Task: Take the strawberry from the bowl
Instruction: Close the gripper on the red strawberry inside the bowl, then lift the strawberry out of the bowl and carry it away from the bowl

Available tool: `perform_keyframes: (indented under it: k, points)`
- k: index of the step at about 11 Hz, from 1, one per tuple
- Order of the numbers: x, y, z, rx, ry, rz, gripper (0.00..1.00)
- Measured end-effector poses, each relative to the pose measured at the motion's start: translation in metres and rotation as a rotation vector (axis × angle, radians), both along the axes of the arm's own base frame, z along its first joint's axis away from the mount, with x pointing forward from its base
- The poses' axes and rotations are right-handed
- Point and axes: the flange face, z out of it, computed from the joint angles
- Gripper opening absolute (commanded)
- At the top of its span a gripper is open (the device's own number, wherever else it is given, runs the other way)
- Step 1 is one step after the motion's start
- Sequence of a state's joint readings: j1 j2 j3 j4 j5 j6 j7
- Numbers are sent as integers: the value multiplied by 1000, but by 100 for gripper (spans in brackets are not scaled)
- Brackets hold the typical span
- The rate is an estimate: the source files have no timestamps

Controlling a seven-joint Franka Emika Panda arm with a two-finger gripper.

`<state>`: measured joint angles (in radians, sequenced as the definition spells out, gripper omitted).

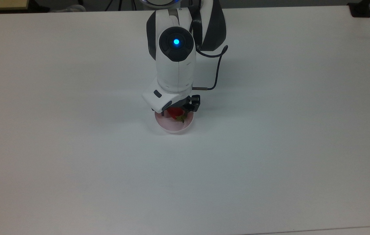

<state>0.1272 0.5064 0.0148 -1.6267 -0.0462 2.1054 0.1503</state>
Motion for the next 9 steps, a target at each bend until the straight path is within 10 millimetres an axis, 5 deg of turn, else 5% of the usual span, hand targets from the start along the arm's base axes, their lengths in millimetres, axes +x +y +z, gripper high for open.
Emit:
perform_keyframes:
  k: [3,5,9]
  points:
    - [-1,4,-8,-4,12,8,69]
    - [-2,9,-17,-10,23,19,46]
    - [0,10,-15,-10,18,20,40]
